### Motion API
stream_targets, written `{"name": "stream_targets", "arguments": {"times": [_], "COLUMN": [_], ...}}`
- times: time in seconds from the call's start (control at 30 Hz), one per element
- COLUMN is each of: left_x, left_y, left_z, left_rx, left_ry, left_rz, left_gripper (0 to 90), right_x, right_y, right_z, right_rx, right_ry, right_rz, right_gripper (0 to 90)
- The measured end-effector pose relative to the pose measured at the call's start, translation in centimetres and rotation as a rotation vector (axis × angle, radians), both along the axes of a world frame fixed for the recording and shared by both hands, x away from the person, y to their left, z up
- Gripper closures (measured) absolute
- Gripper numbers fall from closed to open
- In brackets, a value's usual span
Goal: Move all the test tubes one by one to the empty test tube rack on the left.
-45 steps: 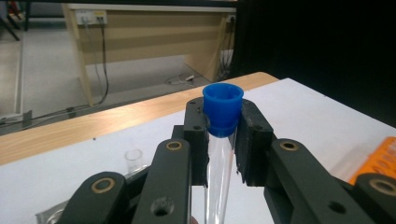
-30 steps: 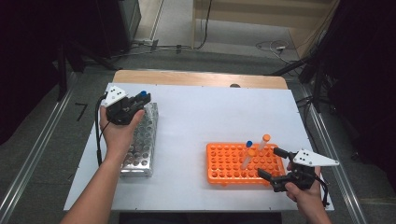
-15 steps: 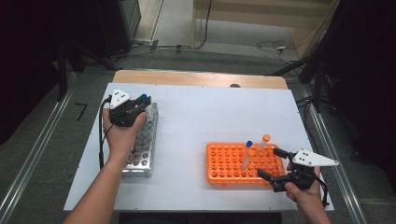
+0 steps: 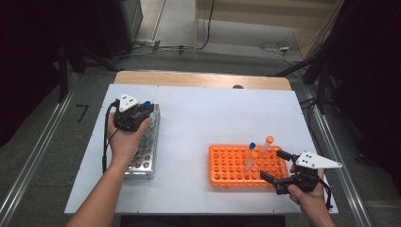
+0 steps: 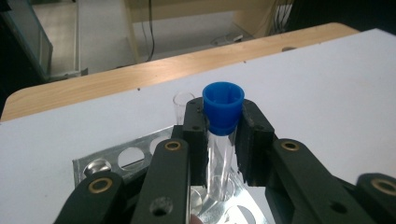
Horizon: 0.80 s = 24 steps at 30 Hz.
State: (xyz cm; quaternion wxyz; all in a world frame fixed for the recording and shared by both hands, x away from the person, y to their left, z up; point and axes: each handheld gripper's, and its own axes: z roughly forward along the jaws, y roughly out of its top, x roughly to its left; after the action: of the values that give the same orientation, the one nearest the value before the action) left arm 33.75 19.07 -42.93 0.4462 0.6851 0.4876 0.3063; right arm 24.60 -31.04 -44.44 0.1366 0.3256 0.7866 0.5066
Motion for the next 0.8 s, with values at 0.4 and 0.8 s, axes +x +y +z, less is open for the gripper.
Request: {"name": "stream_targets", "arguments": {"times": [0.4, 0.8], "left_x": [-1.2, -5.1], "left_y": [0.5, -0.1], "left_z": [0.7, 1.9], "left_rx": [-0.094, -0.163], "left_ry": [0.029, 0.005], "left_rz": [-0.006, -0.119], "left_gripper": [45.4, 8.0], "right_x": [0.0, 0.2], "right_y": [-0.2, -0.4], "right_z": [0.2, 0.4], "right_rx": [0.017, 0.049], "right_ry": [-0.008, 0.007], "right_rz": [0.008, 0.045], "right_gripper": [2.4, 21.1]}}
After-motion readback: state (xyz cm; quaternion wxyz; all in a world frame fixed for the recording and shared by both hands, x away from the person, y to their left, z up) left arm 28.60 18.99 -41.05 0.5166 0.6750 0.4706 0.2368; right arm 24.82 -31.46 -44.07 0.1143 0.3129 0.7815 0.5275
